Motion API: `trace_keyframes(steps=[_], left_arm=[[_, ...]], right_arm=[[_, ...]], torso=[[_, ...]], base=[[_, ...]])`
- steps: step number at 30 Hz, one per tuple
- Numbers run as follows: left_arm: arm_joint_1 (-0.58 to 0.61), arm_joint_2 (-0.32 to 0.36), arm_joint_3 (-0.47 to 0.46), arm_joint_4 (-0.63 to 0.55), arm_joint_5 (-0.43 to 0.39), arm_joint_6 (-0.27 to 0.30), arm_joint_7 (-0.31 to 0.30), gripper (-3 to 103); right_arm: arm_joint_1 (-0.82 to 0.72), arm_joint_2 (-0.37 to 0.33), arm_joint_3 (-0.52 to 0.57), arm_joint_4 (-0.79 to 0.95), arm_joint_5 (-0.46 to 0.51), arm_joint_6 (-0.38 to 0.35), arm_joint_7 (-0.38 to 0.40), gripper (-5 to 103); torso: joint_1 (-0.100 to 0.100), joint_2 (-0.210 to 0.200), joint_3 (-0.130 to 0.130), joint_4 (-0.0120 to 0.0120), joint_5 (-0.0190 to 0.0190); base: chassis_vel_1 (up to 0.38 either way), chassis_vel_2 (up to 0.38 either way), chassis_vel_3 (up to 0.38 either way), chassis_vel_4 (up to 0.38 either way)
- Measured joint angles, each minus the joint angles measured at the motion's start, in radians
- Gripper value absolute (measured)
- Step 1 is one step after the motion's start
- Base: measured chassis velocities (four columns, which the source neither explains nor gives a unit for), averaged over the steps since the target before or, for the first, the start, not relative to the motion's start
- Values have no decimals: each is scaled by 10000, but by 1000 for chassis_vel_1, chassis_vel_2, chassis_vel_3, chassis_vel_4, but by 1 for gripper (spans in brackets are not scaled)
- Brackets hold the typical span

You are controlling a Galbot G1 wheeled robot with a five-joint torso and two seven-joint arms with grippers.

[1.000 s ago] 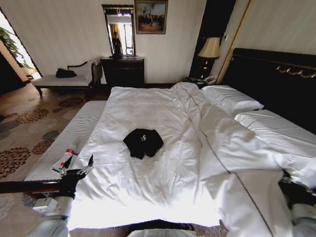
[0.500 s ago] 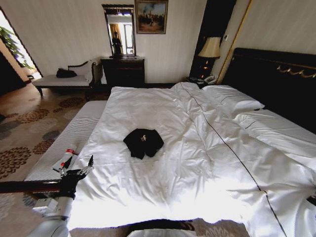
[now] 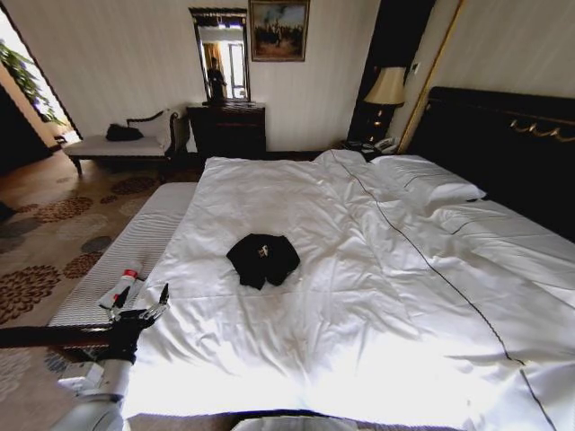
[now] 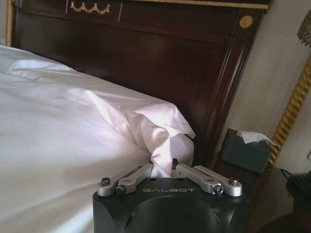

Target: Fold the clothes on the bed.

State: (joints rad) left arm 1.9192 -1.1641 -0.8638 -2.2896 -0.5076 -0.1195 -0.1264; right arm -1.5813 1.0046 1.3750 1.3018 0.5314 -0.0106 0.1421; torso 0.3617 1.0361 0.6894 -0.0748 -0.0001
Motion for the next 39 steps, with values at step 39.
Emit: trace_keyframes(steps=[39], left_arm=[[241, -106, -74, -100, 123, -106, 23, 100]], right_arm=[[1350, -444, -776, -4115, -397, 2425, -506, 42]], torso=[[-4, 3, -1, -5, -7]], base=[[-1, -1, -1, -1]])
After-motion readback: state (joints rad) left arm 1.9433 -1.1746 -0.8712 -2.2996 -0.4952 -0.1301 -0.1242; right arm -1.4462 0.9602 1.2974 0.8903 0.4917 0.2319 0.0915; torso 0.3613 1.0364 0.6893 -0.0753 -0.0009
